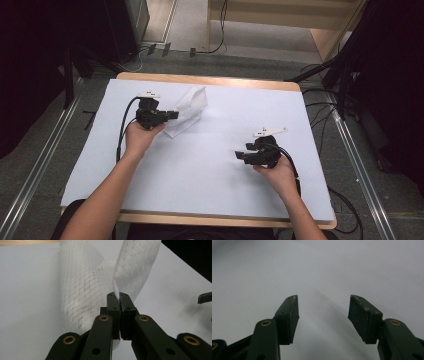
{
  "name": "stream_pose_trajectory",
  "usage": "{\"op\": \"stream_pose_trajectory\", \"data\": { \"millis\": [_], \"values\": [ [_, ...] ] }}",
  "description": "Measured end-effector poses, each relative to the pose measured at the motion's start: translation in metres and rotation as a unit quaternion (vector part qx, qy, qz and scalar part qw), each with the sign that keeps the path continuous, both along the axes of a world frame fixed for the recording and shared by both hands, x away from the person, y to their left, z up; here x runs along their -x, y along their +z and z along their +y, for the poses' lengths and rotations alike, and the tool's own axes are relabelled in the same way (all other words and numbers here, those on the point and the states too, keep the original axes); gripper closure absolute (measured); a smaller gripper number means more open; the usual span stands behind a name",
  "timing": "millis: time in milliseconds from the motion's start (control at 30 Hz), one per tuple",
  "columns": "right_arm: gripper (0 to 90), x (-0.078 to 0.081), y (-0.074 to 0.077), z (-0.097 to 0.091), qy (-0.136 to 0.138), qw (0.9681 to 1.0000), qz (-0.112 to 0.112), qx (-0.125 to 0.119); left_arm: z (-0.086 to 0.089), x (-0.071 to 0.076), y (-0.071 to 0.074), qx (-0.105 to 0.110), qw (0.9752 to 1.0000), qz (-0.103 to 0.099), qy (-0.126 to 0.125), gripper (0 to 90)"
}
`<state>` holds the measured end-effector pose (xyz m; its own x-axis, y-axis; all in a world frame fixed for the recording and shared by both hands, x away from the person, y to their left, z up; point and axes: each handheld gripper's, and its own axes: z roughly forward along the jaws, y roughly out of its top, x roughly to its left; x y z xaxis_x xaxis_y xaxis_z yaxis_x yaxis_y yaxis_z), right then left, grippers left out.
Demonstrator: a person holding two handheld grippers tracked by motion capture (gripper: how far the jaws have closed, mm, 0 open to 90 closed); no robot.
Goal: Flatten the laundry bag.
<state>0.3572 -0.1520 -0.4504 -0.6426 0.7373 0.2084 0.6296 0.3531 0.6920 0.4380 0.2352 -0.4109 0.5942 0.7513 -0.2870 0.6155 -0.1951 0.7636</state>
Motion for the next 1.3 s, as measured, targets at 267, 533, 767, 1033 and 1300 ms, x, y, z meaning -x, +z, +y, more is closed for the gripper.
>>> {"op": "stream_pose_trajectory", "data": {
  "millis": [267, 533, 767, 1033, 1300],
  "values": [
    [43.0, -0.001, -0.001, 0.003, 0.004, 1.0, 0.001, 0.003, 0.032, 0.002, 0.004, 0.001, 0.9985, -0.006, 0.054, 89.0],
    [43.0, -0.002, -0.001, 0.004, 0.008, 1.0, 0.0, 0.006, 0.069, -0.001, -0.005, -0.006, 0.9942, 0.009, 0.107, 86.6],
    [43.1, -0.002, -0.002, 0.006, 0.011, 0.9999, 0.002, 0.005, 0.086, -0.002, -0.011, -0.007, 0.9919, 0.024, 0.125, 85.5],
    [43.3, -0.004, -0.002, 0.01, 0.014, 0.9999, 0.004, 0.006, 0.093, 0.004, -0.015, -0.017, 0.9908, 0.031, 0.13, 78.8],
    [43.6, -0.007, -0.001, 0.015, 0.024, 0.9997, 0.001, 0.006, 0.097, 0.015, -0.008, -0.031, 0.9907, 0.034, 0.128, 64.3]
  ]
}}
